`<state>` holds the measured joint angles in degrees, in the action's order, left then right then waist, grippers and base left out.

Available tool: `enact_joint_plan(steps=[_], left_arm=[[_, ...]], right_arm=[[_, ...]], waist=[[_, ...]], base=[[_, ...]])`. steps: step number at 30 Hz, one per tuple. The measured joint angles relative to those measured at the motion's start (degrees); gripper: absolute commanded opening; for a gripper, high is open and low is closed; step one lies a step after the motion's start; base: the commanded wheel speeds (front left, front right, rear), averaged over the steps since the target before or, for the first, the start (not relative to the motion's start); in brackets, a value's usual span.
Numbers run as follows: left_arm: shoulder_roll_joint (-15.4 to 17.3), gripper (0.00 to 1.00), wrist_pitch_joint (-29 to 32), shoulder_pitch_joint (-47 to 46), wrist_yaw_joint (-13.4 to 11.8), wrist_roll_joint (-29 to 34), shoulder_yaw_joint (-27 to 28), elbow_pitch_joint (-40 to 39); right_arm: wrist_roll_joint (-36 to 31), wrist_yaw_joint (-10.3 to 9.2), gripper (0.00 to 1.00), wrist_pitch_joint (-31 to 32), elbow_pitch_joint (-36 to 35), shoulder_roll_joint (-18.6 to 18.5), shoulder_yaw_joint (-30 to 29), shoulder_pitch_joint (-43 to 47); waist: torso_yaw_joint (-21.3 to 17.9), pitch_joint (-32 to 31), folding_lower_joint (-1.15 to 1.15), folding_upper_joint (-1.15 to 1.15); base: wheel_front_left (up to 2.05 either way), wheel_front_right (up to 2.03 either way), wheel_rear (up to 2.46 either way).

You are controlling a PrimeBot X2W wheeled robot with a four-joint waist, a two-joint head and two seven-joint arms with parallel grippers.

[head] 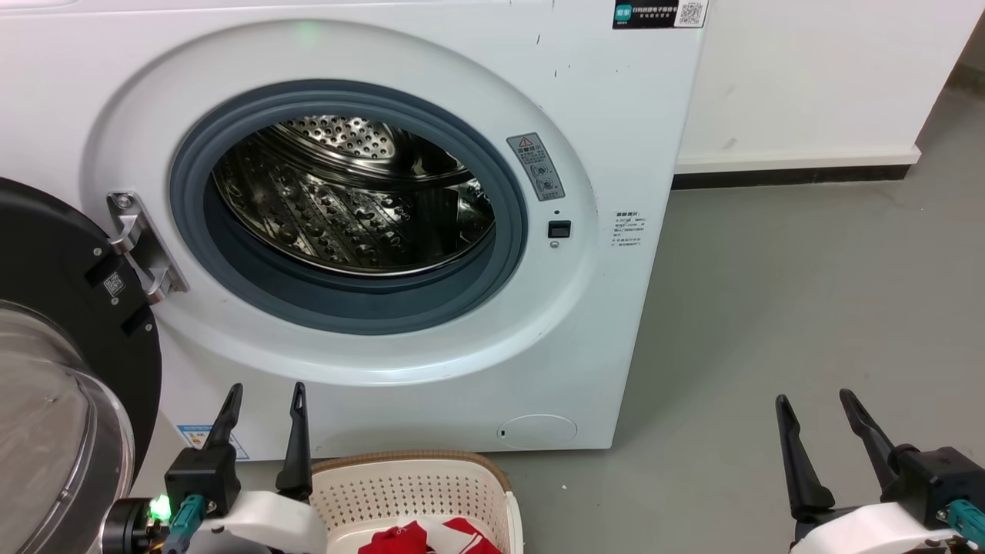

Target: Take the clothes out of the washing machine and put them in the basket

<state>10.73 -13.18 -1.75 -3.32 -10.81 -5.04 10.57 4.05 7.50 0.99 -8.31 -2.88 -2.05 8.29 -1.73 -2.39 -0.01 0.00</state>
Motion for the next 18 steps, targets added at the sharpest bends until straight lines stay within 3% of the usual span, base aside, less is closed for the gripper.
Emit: enact_joint_plan(steps=[18], left_arm=[[1.0, 1.0, 1.26, 1.04, -0.96, -0.56, -0.38, -2.78]], right_arm=[[0.38, 0.0, 1.0, 0.21, -0.85, 0.0, 0.26, 0.0]], waist=[[0.22, 0.42, 0.01, 0.0]], base=[[0.0, 0.0, 0.0]])
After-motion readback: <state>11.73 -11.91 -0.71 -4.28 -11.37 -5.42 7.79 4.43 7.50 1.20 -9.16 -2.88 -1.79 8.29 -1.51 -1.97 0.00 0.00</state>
